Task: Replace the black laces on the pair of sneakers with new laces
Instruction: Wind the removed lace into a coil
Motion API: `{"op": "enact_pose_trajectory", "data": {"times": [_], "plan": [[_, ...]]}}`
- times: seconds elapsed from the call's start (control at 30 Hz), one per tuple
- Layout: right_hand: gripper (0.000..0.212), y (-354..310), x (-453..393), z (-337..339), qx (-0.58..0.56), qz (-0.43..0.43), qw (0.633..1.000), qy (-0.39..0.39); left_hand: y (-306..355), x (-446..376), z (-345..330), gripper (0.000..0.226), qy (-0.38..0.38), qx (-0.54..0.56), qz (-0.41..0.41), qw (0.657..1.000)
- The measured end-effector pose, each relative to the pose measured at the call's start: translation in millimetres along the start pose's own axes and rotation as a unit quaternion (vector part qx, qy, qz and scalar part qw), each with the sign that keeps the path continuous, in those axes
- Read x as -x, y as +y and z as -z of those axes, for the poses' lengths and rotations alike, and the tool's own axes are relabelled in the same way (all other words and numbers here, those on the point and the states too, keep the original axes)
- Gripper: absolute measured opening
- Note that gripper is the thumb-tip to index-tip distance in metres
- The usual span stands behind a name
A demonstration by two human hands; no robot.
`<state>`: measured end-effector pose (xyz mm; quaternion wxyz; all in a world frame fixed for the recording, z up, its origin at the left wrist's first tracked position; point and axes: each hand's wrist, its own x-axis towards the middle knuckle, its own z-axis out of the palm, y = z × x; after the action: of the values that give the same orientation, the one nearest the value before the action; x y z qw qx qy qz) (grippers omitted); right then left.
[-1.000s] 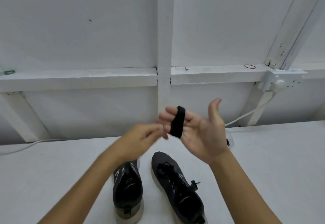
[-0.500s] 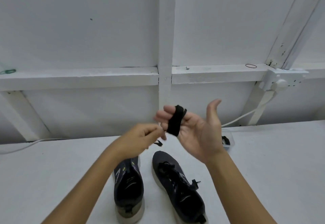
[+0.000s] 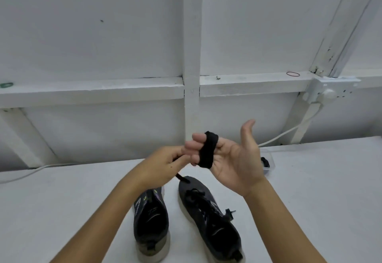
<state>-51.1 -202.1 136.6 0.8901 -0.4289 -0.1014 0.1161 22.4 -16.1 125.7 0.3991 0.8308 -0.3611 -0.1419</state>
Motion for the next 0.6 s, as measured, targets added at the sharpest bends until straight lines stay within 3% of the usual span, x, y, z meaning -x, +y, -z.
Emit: {"op": "enact_pose_trajectory", "data": {"times": [0.1, 0.2, 0.27, 0.33, 0.4, 0.5, 0.6], "plan": [[0.117, -1, -8, 16, 0.007, 0.041, 0.995, 0.089, -1, 15, -30, 0.024, -0.032, -0.123, -0.001, 0.992], [0.115, 12, -12, 32, 0.105, -0.01, 0.983, 0.15, 16, 24, -40, 0.025, -0.055, -0.284, -0.035, 0.957], [0.115, 27, -9, 37, 0.137, -0.064, 0.978, 0.142, 25, 20, -28, 0.027, -0.019, -0.32, -0.06, 0.945], [0.114, 38, -4, 36, 0.15, -0.11, 0.977, 0.1, 25, 12, -17, 0.032, 0.04, -0.311, -0.135, 0.94], [0.117, 43, 3, 33, 0.141, -0.139, 0.978, 0.061, 18, 4, -11, 0.021, 0.08, -0.21, -0.152, 0.963], [0.123, 39, 13, 33, 0.13, -0.161, 0.978, 0.023, 14, -3, -22, 0.008, 0.082, 0.025, -0.059, 0.995], [0.115, 36, 23, 37, 0.135, -0.183, 0.974, 0.02, 14, 2, -42, 0.025, 0.002, 0.283, 0.077, 0.956]]}}
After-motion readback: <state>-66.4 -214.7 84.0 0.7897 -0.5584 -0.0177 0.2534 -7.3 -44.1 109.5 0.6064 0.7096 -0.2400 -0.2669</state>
